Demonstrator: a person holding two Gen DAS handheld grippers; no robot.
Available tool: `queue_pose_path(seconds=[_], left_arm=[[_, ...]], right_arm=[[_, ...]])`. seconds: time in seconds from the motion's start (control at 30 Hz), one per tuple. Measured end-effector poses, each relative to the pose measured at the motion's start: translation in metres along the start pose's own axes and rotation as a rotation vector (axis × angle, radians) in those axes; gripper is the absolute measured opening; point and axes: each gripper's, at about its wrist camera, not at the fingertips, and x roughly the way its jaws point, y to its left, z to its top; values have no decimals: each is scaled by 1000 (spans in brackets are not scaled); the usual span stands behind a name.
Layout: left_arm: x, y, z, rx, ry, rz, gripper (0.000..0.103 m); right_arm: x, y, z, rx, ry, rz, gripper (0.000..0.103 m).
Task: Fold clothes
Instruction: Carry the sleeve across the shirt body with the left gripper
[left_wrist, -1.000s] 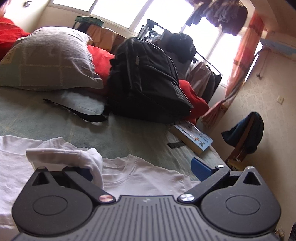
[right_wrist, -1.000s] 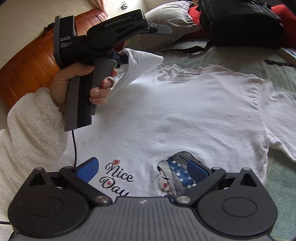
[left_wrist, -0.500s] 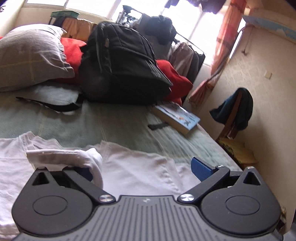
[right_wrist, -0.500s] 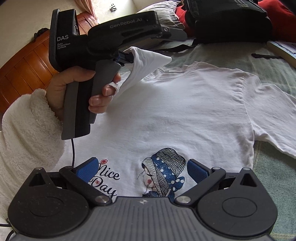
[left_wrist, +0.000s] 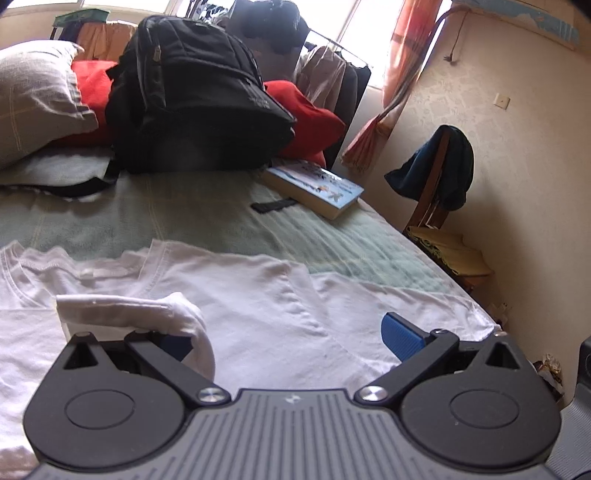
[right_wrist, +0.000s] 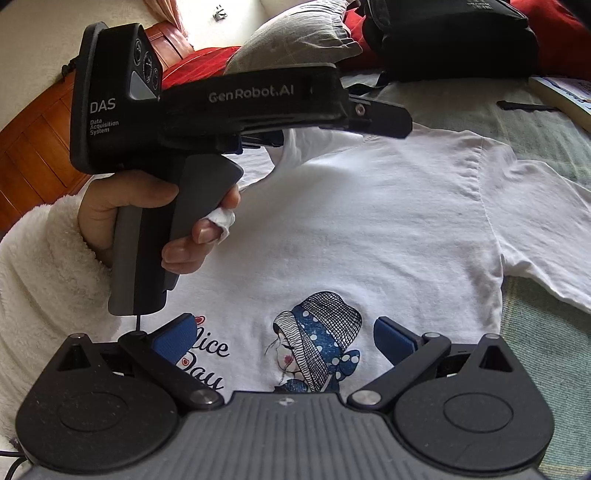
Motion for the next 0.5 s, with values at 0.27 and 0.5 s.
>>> queue_pose_path(seconds=[0.27,0.5], left_arm=[[4,-7,-5,7,12,-8,102],[6,-6,-8,-21,15,-10,102]], right_arm=[[2,-3,0,11,3,-9,103],[1,-4,0,14,0,-18,103]])
